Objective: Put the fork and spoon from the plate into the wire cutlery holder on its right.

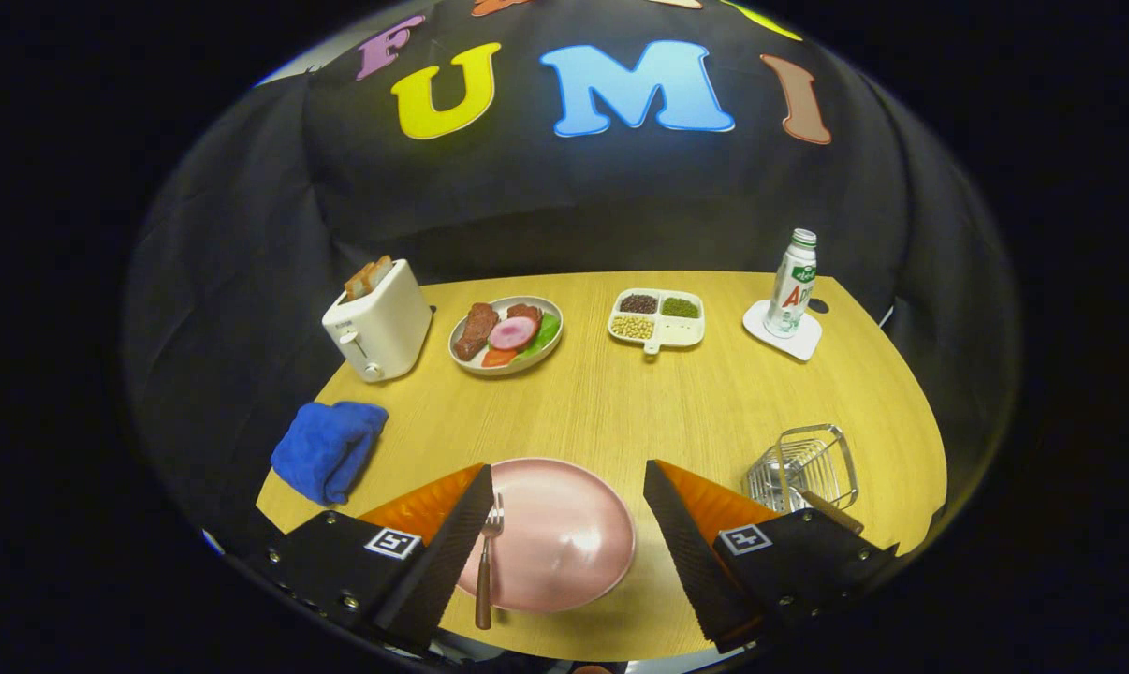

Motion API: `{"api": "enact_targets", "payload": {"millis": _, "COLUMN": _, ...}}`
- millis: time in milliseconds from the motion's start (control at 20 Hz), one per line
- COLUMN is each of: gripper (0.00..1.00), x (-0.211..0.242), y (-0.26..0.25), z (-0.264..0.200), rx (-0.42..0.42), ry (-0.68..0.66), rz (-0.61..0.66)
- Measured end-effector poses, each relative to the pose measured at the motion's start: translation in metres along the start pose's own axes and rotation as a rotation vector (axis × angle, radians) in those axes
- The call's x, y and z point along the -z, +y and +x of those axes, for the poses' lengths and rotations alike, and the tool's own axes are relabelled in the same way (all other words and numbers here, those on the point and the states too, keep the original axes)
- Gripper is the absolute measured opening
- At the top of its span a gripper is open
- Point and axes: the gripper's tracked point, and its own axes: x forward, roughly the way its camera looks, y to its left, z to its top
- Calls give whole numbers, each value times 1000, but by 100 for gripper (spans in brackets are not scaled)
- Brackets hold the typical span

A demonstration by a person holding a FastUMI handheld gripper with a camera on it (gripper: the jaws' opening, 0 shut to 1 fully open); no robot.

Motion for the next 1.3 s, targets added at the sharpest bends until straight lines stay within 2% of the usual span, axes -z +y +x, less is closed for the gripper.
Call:
{"api": "enact_targets", "payload": {"millis": 450, "gripper": 100, "x": 58, "y": 42, "z": 28, "rx": -63, "ry": 146, "rz": -48}}
{"api": "enact_targets", "payload": {"millis": 800, "gripper": 100, "x": 104, "y": 54, "z": 48, "rx": -94, "ry": 276, "rz": -81}}
{"api": "enact_targets", "payload": {"millis": 850, "gripper": 97, "x": 111, "y": 56, "z": 50, "rx": -103, "ry": 297, "rz": -84}}
{"api": "enact_targets", "payload": {"millis": 900, "gripper": 87, "x": 117, "y": 54, "z": 52, "rx": -102, "ry": 314, "rz": -90}}
{"api": "enact_targets", "payload": {"millis": 1100, "gripper": 78, "x": 136, "y": 54, "z": 54, "rx": -102, "ry": 368, "rz": -101}}
{"api": "enact_targets", "payload": {"millis": 1200, "gripper": 55, "x": 144, "y": 54, "z": 57, "rx": -108, "ry": 402, "rz": -108}}
{"api": "enact_targets", "payload": {"millis": 1250, "gripper": 55, "x": 145, "y": 50, "z": 57, "rx": -93, "ry": 406, "rz": -112}}
{"api": "enact_targets", "payload": {"millis": 1300, "gripper": 26, "x": 149, "y": 49, "z": 62, "rx": -83, "ry": 410, "rz": -112}}
